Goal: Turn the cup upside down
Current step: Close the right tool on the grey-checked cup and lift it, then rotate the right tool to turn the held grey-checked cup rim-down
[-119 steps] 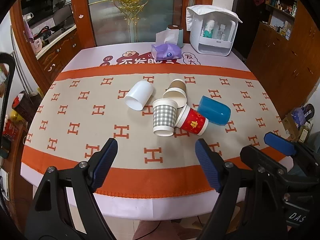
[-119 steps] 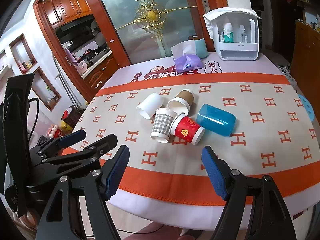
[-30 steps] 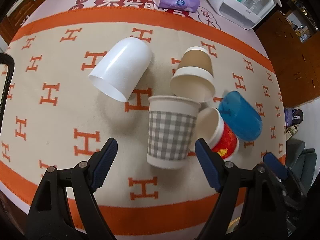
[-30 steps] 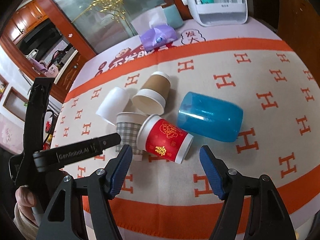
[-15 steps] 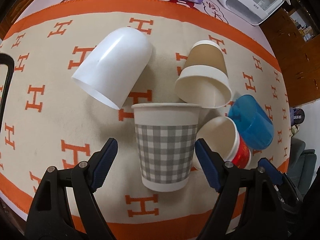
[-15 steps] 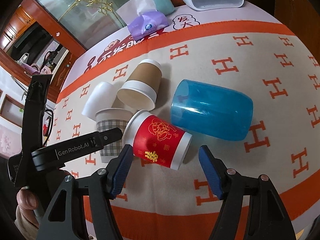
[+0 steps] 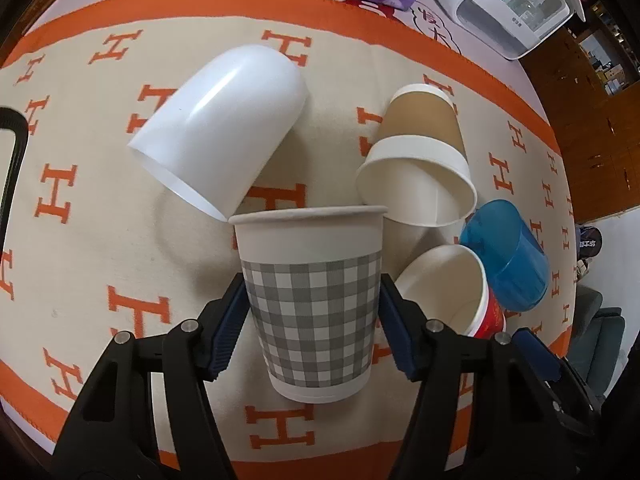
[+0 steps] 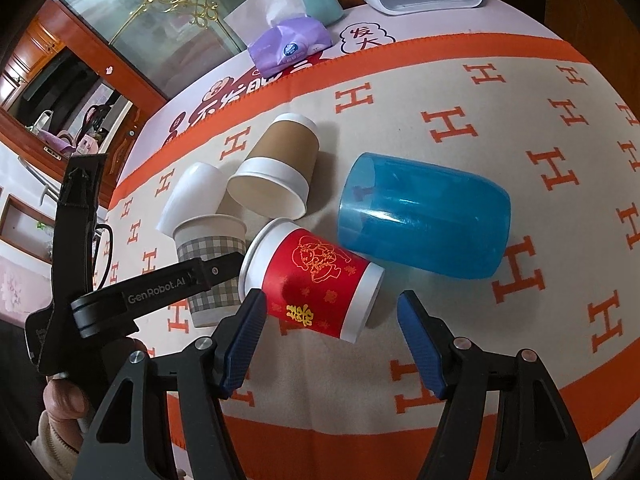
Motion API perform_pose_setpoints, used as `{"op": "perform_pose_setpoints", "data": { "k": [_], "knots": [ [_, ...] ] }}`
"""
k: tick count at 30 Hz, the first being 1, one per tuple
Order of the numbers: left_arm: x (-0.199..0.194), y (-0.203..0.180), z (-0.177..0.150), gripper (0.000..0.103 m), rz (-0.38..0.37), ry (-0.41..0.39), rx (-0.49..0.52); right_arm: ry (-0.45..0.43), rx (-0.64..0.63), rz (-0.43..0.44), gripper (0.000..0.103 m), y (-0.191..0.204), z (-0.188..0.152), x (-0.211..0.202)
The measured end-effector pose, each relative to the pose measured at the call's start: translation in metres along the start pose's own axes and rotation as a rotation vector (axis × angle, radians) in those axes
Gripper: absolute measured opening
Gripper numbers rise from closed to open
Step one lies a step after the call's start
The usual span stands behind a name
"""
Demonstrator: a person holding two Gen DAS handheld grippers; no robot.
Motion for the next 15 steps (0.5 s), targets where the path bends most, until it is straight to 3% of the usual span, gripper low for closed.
{"op": "perform_pose_setpoints", "data": {
  "k": [4, 8, 15],
  "knots": [
    [-0.016, 0.000, -0.002, 0.059, 0.013, -0.037, 0.029, -0.009, -0.003, 0.004, 0.069, 0.001, -0.001, -0.007],
    [-0.045, -0.009, -0.007, 0.059, 0.046, -0.098, 0.130, -0.026, -0.001, 0.011, 0.069, 0.001, -0.002, -0.020],
    [-0.088, -0.027, -0.047, 0.059, 0.105, -0.162, 0.464, -0.036, -0.005, 0.026, 0.069, -0.004, -0.014, -0.049]
  ]
}}
Point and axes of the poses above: each gripper's, at about its wrist camera, not at the fingertips, and x roughly the way its jaws point, y to its left, z to its top, the point moved 1 cm from there along x, roughly the way its jaws point, and after that the axes turned 11 degrees about -y, right-handed, at the moved point
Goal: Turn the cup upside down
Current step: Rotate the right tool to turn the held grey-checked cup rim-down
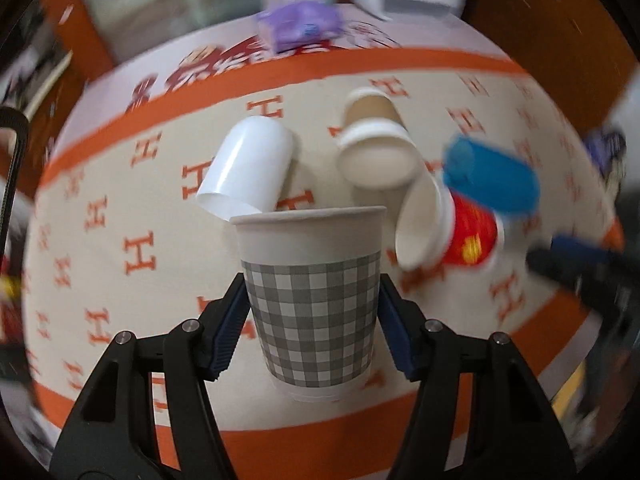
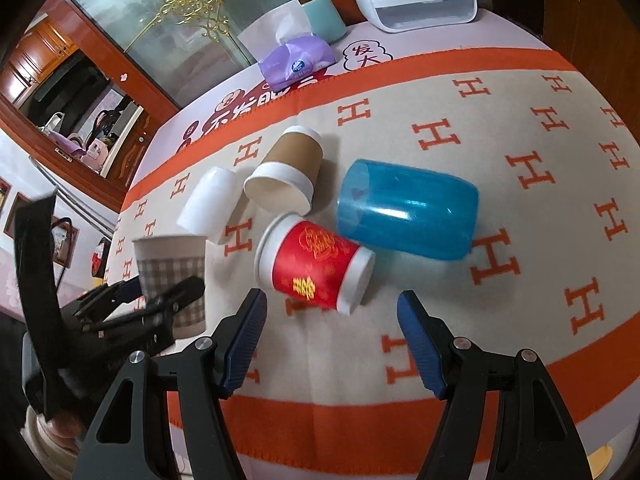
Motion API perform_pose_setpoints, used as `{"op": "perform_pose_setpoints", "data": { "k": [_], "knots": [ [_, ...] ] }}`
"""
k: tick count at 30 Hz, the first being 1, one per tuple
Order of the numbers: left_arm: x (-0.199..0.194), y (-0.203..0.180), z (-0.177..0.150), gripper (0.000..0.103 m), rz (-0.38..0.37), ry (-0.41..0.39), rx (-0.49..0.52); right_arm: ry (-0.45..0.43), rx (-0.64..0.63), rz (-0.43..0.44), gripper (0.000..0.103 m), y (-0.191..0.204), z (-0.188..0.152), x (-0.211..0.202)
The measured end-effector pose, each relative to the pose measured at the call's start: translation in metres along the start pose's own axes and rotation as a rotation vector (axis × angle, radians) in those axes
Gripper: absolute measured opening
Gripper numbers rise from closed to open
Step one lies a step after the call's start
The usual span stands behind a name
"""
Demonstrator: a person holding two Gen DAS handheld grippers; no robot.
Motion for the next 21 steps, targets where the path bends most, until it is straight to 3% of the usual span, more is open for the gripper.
{"op": "perform_pose_setpoints", "data": {
  "k": [8, 13, 21],
  "knots": [
    [-0.014, -0.062, -0.064, 0.059, -0.078, 0.017, 0.484, 0.074, -0.014, 0.008, 0.069, -0.012, -0.036, -0.014],
    [-0.016, -0.085, -0.087, 0.059, -0.144, 0.036, 0.627, 0.112, -0.031, -0.009, 0.069, -0.020, -0.062, -0.017],
    [-0.001, -0.101, -0.089, 0.061, -0.235, 0.097, 0.755, 0.157, -0.030, -0.044, 0.069, -0.040, -0.085, -0.018]
  ]
}}
Point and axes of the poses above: each gripper's, at about its wrist camera, not at the fingertips, and x roughly the way its jaws point, y to its left, z to its top, the point moved 1 cm from there along x, roughly the way its jaws point, and after that the axes turned 11 degrees about -y, right-handed, at the moved point
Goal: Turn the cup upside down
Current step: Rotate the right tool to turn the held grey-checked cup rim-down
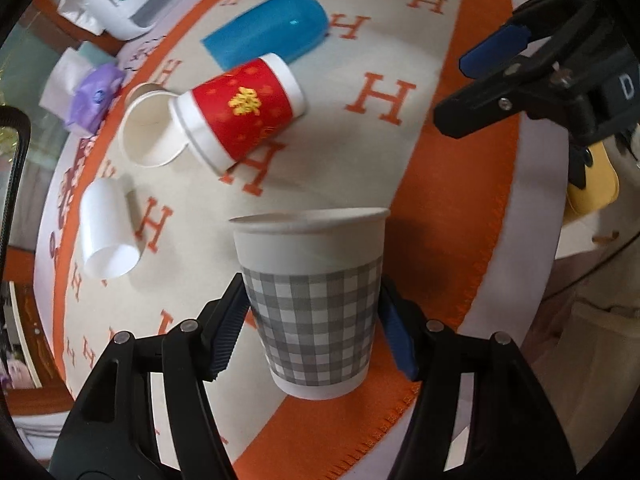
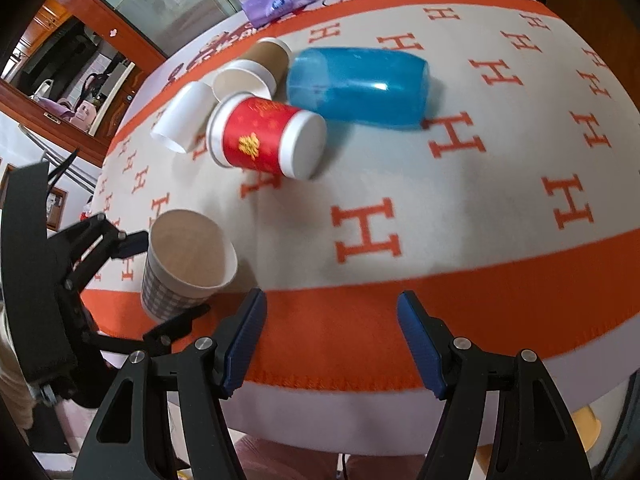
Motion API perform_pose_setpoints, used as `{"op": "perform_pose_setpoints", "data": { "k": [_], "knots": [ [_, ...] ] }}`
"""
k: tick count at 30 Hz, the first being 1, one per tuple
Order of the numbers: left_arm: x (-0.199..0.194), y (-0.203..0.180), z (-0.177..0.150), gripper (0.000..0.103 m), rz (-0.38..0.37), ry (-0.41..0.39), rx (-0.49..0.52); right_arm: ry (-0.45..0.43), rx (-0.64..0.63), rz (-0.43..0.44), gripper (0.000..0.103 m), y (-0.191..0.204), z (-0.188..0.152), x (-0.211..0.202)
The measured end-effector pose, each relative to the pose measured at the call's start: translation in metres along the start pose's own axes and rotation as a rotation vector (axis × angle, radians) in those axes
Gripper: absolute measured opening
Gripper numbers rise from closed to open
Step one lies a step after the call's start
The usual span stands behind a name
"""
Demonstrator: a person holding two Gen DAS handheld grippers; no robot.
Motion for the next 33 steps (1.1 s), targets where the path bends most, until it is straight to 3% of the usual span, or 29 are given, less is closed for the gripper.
{"op": "perform_pose_setpoints", "data": {
  "k": [5, 6, 8, 14, 19, 28, 33],
  "knots": [
    [0.005, 0.005, 0.007, 0.062, -0.037, 0.021, -0.009, 0.007, 0.008, -0.011, 0.069, -0.009, -0.007, -0.001],
    [0.005, 0.007, 0.008, 0.066, -0.040, 0.021, -0.012, 0.006, 0.009, -0.011, 0.069, -0.010, -0.008, -0.001],
    [0.004, 0.010, 0.009, 0.083, -0.040, 0.025, -0.020, 0.005, 0.008, -0.014, 0.069, -0.010, -0.007, -0.003],
    [-0.011, 0.012, 0.010, 0.084, -0.050, 0.006, -0.015, 0.001, -0.006, -0.008, 0.069, -0.008, -0.003, -0.008],
    [-0.030, 0.021, 0.010, 0.084, -0.044, -0.013, -0.081, -0.007, -0.061, 0.017, 0.069, 0.005, -0.001, -0.014],
    [-0.089, 0.040, -0.013, 0.084, 0.025, -0.101, -0.360, -0.057, -0.378, 0.051, 0.069, 0.066, 0.007, -0.033],
    [-0.109, 0.049, -0.049, 0.084, 0.142, -0.085, -0.636, -0.081, -0.603, 0.065, 0.069, 0.109, 0.009, -0.039]
  ]
}}
Point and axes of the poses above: each gripper's, at about its wrist camera, not at the fingertips, and x roughly the way its jaws point, y to its left, z to its top, the point moved 1 cm from there along x, roughly the way its jaws point, and after that the axes turned 11 degrees about -y, right-handed, at the moved point
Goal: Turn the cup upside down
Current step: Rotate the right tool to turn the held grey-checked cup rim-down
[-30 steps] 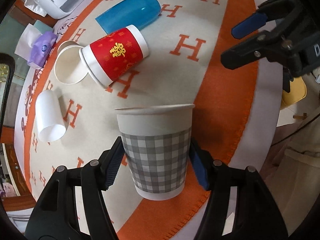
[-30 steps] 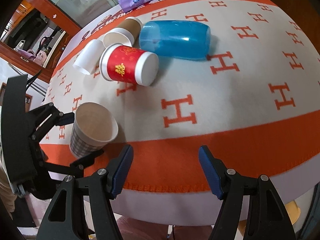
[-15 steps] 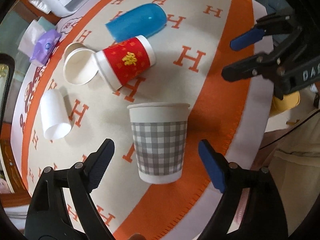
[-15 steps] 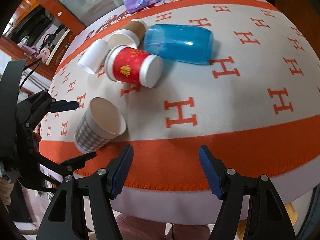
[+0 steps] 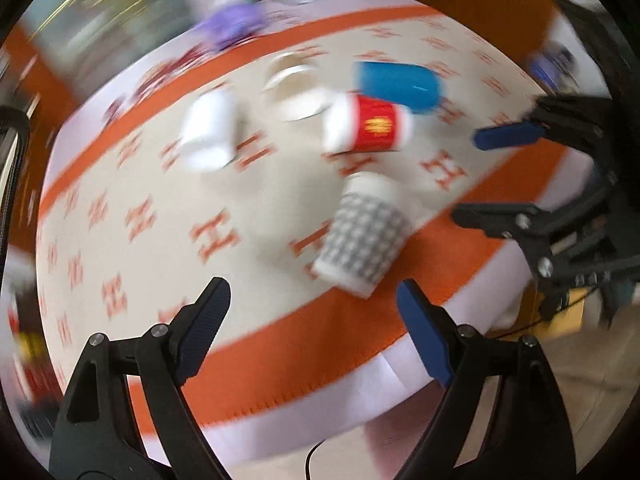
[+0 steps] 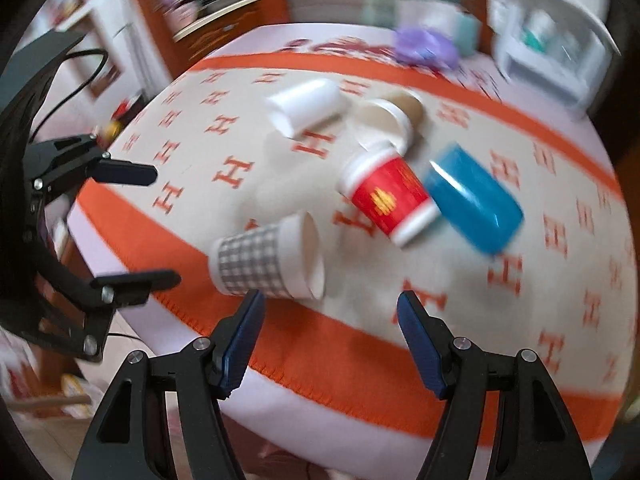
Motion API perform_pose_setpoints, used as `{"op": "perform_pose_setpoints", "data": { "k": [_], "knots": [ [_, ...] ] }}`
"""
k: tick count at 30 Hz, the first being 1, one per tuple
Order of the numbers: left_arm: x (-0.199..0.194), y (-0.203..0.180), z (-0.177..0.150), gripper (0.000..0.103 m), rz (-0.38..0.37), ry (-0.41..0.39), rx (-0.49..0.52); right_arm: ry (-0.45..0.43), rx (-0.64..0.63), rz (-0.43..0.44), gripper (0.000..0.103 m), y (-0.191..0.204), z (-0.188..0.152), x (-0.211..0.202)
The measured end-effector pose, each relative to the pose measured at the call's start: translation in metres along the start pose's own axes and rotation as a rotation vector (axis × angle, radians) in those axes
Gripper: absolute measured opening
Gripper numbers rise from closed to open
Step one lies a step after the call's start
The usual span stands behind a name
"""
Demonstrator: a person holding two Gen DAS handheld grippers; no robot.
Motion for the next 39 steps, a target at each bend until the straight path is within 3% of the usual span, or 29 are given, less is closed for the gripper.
{"op": "perform_pose_setpoints", "data": {
  "k": [5, 9, 12, 24, 28, 39],
  "knots": [
    [-0.014, 0.038, -0.034, 0.079, 0.093, 0.000, -0.337, 0.021, -0.255, 0.023, 0.069, 0.043, 0.019, 0.006],
    [-0.021, 0.056, -0.061, 0.079, 0.191, -0.022, -0.495, 0.026, -0.451, 0.044, 0.070, 0.077, 0.023, 0.012],
    [-0.023, 0.064, -0.083, 0.079, 0.210, -0.043, -0.606, 0.046, -0.597, 0.047, 0.073, 0.101, 0.020, 0.023],
    [-0.006, 0.063, -0.147, 0.079, 0.241, -0.054, -0.775, 0.201, -1.130, 0.006, 0.075, 0.153, -0.035, 0.075],
    [-0.007, 0.067, -0.161, 0.079, 0.258, -0.054, -0.812, 0.202, -1.281, -0.054, 0.075, 0.159, -0.051, 0.092],
    [-0.002, 0.074, -0.179, 0.079, 0.259, -0.037, -0.853, 0.230, -1.488, -0.137, 0.078, 0.157, -0.063, 0.130]
  ]
}}
Point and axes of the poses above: each gripper's, at about its wrist camera, not at the fingertips, and x roughly the way its jaws point, y to its left, z to its top, the point moved 1 cm from there along x, roughly the way its jaws point, and after that the axes turned 11 degrees about -y, right-handed, at the moved point
